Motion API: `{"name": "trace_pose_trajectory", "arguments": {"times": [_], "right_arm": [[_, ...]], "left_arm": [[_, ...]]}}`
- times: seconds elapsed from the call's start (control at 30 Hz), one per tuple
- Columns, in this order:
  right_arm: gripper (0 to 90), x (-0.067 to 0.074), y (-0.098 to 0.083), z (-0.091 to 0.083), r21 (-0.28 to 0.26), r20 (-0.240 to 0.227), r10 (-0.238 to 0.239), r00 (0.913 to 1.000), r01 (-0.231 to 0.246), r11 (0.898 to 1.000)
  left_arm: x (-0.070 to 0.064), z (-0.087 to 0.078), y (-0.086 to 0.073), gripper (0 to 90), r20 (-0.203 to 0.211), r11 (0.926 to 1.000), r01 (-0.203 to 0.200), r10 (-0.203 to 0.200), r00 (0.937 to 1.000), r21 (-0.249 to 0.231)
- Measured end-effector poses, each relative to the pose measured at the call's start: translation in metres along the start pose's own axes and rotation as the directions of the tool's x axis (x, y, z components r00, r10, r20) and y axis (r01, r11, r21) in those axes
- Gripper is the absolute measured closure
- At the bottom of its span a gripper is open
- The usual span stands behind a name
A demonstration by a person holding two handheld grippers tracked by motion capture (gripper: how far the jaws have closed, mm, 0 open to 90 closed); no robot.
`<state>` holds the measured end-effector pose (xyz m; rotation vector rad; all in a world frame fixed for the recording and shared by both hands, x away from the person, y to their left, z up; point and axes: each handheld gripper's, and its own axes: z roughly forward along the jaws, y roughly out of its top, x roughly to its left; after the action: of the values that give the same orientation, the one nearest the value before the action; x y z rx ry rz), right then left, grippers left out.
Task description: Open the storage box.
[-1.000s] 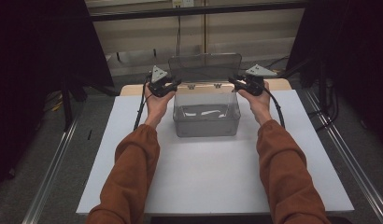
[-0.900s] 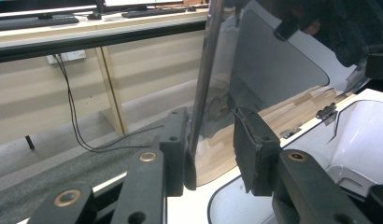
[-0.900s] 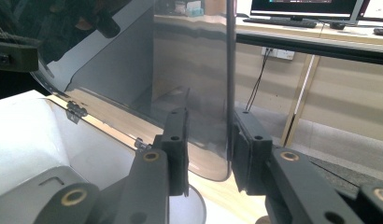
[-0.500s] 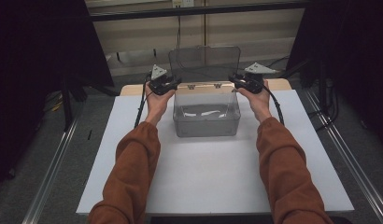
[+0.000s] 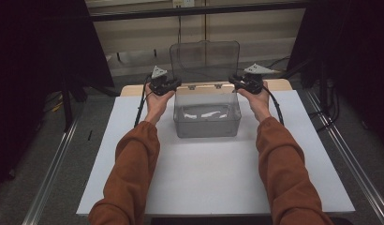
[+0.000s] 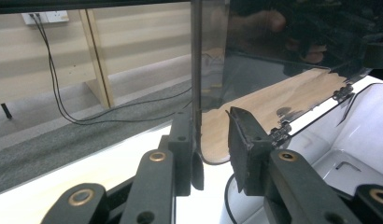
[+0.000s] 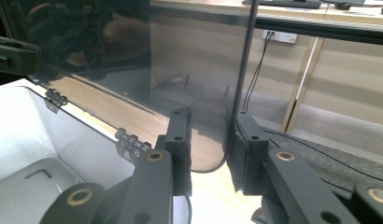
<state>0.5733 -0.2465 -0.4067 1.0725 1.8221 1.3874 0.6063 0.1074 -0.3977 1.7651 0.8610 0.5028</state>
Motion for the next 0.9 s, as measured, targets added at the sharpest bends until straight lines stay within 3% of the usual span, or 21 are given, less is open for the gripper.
{"name": "trace_pose_trajectory", "arguments": {"times": [0.4, 0.6, 0.77, 0.9], "right_arm": [[71.8, -0.005, 0.0, 0.003, 0.006, -0.018, 0.042, 0.999, -0.042, 0.999], [70.0, -0.006, 0.006, 0.006, 0.056, -0.017, 0.043, 0.999, -0.042, 0.998], [68.9, -0.007, 0.006, 0.008, 0.056, -0.017, 0.075, 0.9971, -0.073, 0.996], [67.9, -0.006, 0.007, 0.009, 0.068, -0.006, 0.092, 0.9957, -0.092, 0.993]], "left_arm": [[0.004, 0.007, 0.001, 69.2, 0.002, 0.9993, 0.036, -0.036, 0.9993, 0.009], [0.004, 0.009, 0.001, 67.2, 0.006, 0.9981, 0.062, -0.062, 0.9981, 0.006], [0.003, 0.01, 0.005, 64.2, -0.002, 0.9984, 0.021, -0.021, 0.9998, 0.052], [0.003, 0.011, 0.007, 62.1, -0.002, 0.9976, 0.01, -0.01, 0.9999, 0.068]]}}
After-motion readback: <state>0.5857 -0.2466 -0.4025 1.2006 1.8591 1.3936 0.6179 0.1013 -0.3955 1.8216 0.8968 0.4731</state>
